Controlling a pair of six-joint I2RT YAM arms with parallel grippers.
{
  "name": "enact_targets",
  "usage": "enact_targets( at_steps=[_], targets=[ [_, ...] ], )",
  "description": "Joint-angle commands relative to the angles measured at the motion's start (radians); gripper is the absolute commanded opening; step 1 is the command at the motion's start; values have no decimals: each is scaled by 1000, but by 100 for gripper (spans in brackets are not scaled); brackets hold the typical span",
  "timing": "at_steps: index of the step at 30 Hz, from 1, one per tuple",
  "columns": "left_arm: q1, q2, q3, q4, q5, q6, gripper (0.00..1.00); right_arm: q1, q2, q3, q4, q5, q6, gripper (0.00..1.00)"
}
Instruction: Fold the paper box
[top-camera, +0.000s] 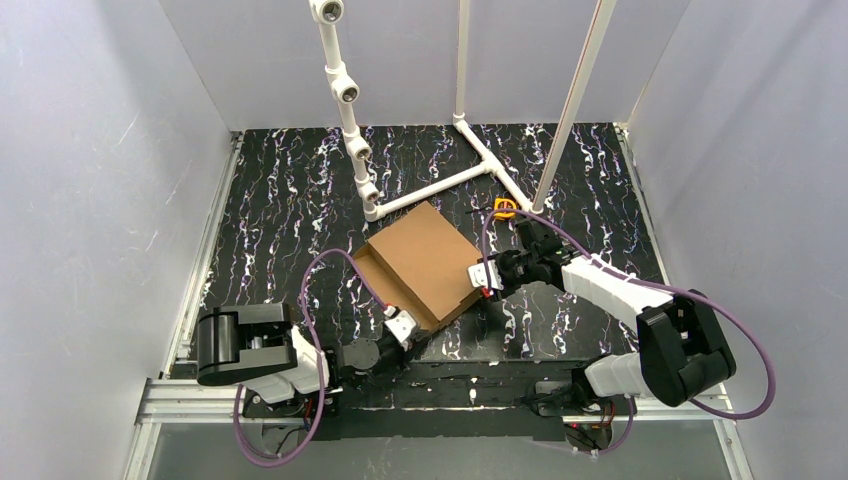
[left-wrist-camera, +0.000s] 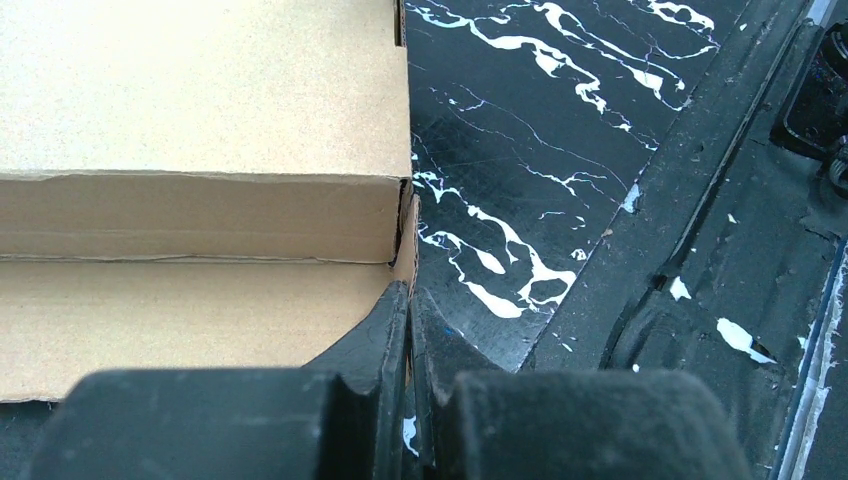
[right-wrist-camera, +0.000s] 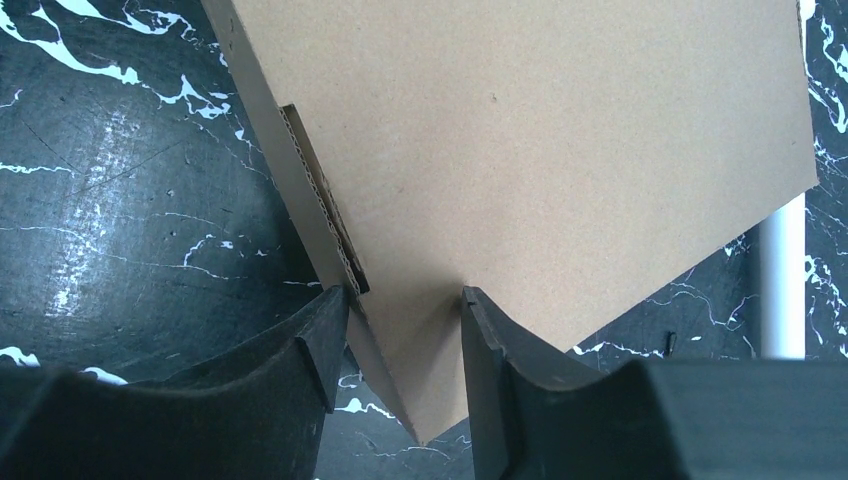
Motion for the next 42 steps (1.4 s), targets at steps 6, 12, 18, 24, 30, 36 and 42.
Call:
enact_targets(
  at_steps=[6, 12, 18, 24, 30, 36, 42],
  targets=[
    [-2, -40, -25, 3, -15, 0, 0, 1, 54, -13, -74, 72, 18, 51],
    [-2, -43, -30, 5, -29, -10, 0, 1, 59, -13, -75, 70, 18, 51],
    [-3, -41, -31, 6, -45, -35, 0, 3, 62, -11, -77, 69, 18, 51],
    [-3, -54, -32, 4, -60, -64, 0, 5, 65, -11, -80, 69, 16, 50],
    [-2, -71, -18, -17, -66, -94, 0, 7, 66, -11, -80, 67, 16, 50],
    [-1, -106, 28, -113, -33, -90, 0, 11, 69, -11, -82, 66, 16, 50],
    [-1, -205, 94, -309, -13, -74, 0, 17, 73, -9, -88, 62, 15, 50]
  ],
)
